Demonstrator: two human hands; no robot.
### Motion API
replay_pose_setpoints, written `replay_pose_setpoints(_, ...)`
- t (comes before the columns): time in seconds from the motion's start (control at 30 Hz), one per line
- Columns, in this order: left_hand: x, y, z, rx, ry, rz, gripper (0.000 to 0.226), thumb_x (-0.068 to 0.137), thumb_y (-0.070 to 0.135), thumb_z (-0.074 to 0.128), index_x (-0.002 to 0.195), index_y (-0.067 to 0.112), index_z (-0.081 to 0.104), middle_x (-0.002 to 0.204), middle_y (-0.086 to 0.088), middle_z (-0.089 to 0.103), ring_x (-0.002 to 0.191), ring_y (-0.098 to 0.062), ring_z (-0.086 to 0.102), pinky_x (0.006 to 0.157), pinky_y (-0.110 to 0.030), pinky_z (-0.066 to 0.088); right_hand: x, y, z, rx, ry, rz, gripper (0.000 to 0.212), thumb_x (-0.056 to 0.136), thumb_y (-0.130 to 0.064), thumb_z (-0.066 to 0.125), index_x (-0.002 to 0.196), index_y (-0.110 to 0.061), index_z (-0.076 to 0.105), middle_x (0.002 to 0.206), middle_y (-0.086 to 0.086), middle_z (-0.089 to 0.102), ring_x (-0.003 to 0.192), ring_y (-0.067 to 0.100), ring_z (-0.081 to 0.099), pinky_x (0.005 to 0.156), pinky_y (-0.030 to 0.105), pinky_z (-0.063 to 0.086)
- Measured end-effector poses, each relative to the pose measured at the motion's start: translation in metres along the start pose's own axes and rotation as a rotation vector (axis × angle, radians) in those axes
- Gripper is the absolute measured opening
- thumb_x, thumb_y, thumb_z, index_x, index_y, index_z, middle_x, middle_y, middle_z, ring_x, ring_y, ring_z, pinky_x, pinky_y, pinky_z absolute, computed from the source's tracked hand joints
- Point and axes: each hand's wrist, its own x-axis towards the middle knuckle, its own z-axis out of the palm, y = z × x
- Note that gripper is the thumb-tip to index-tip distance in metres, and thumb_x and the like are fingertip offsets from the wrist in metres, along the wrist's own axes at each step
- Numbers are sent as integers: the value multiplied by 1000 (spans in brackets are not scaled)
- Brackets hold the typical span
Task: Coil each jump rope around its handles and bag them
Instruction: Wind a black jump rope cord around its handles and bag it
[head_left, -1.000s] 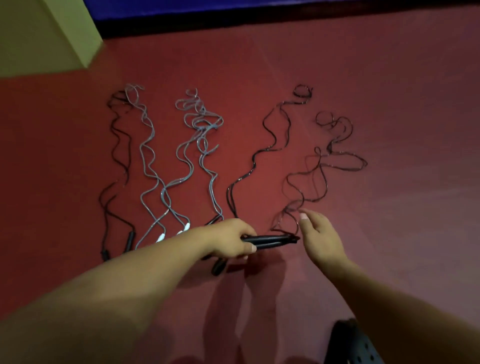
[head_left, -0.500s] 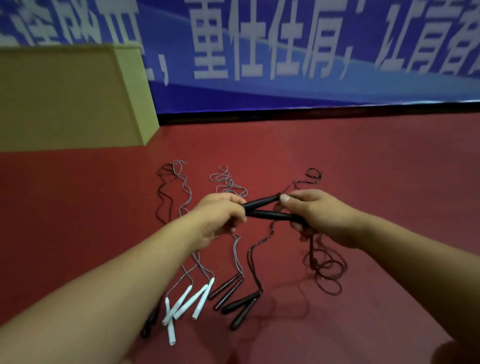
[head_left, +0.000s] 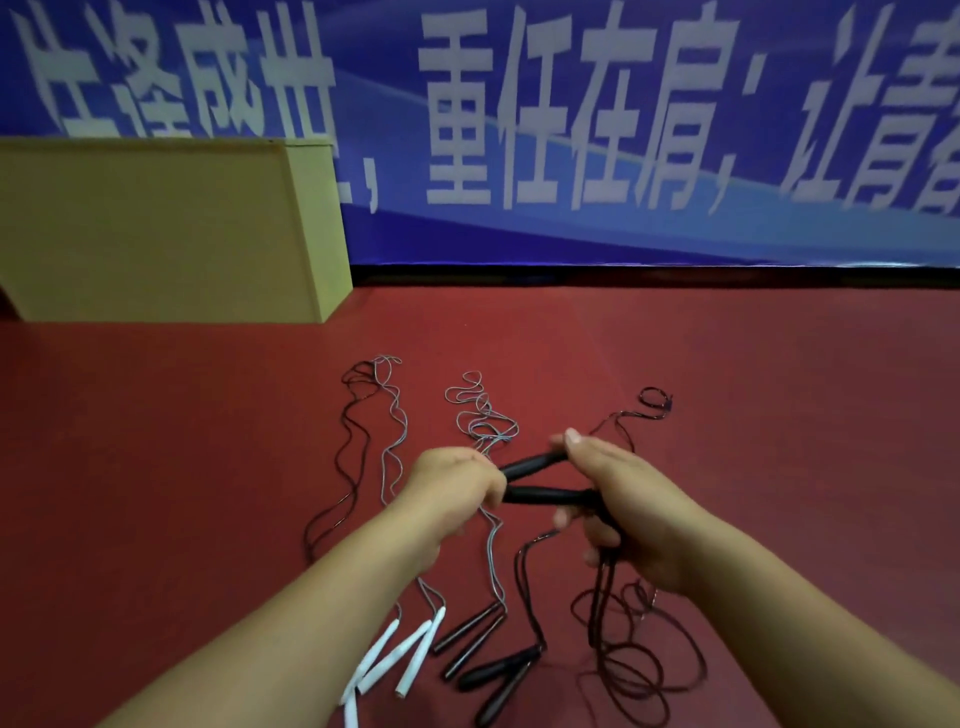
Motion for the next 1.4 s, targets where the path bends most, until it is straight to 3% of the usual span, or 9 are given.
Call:
replay_pose_setpoints(0.1, 1, -6, -10, -48, -143, -32, 26, 67, -7, 60, 70, 18, 67, 65, -5, 55, 51, -13, 44, 42, -17, 33, -2, 9, 1, -5, -14, -31, 24, 101, -37, 47, 108, -20, 62, 64, 12, 59, 44, 15, 35, 47, 29, 39)
replay_pose_setpoints(0.2, 0, -7, -27, -315, -255, -36, 27, 78, -14, 60, 83, 11, 67, 69, -9, 60, 56, -14, 54, 48, -23, 51, 0, 10, -1, -11, -54, -41, 23, 101, -29, 49, 106, -13, 65, 68, 10, 59, 47, 13, 38, 49, 29, 39)
replay_pose_setpoints(0.3, -5, -8, -34, -582, -294, -32, 20, 80, -8, 65, 94, 7, 64, 72, -11, 62, 62, -17, 61, 62, -28, 60, 2, 11, -2, 33, -56, -3, 24, 101, -27, 48, 107, -12, 66, 69, 6, 59, 50, 11, 38, 53, 28, 39)
replay_pose_setpoints(0.4, -9, -12, -27, -726, -293, -60, 39, 70, 4, 72, 107, 5, 59, 78, -12, 64, 64, -19, 63, 63, -31, 61, 3, 15, 2, 124, -56, 14, 22, 100, -25, 49, 105, -12, 67, 70, 4, 61, 51, 11, 38, 55, 28, 39)
replay_pose_setpoints(0.57, -20, -23, -12, -438, -427, -86, 44, 80, 43, 66, 113, 15, 65, 86, -2, 66, 78, -14, 62, 78, -34, 49, 4, 24, 25, 274, -119, 52, 23, 100, -18, 47, 99, -8, 68, 73, 7, 63, 50, 12, 38, 55, 29, 35)
replay_pose_setpoints(0.67, -16, -24, -3, -509, -297, -50, 30, 93, 39, 56, 103, 13, 67, 85, -4, 68, 63, -14, 57, 68, -29, 48, 5, 32, 34, 209, -206, 112, 27, 101, -22, 45, 94, -11, 69, 79, 11, 65, 49, 12, 38, 54, 27, 30)
replay_pose_setpoints(0.8, -7, -26, -1, -608, -149, -34, 26, 99, 28, 52, 101, 5, 65, 98, -15, 74, 85, -24, 69, 88, -40, 54, 10, 40, 32, 121, -262, 108, 32, 103, -23, 41, 109, -5, 66, 85, 13, 70, 50, 14, 45, 50, 23, 34)
replay_pose_setpoints(1.2, 2, -25, 12, -691, -127, -16, 21, 103, 23, 47, 109, 7, 59, 98, -15, 75, 85, -26, 74, 71, -38, 59, 18, 55, 26, 115, -290, 144, 38, 104, -25, 40, 120, 5, 58, 82, 14, 66, 60, 18, 59, 56, 26, 51)
replay_pose_setpoints(1.4, 10, -29, 8, -738, -105, -2, 21, 103, 21, 47, 108, 6, 60, 93, -13, 74, 83, -27, 74, 76, -41, 58, 19, 62, 28, 57, -273, 145, 41, 104, -26, 41, 122, 9, 52, 78, 12, 68, 67, 20, 62, 74, 34, 50)
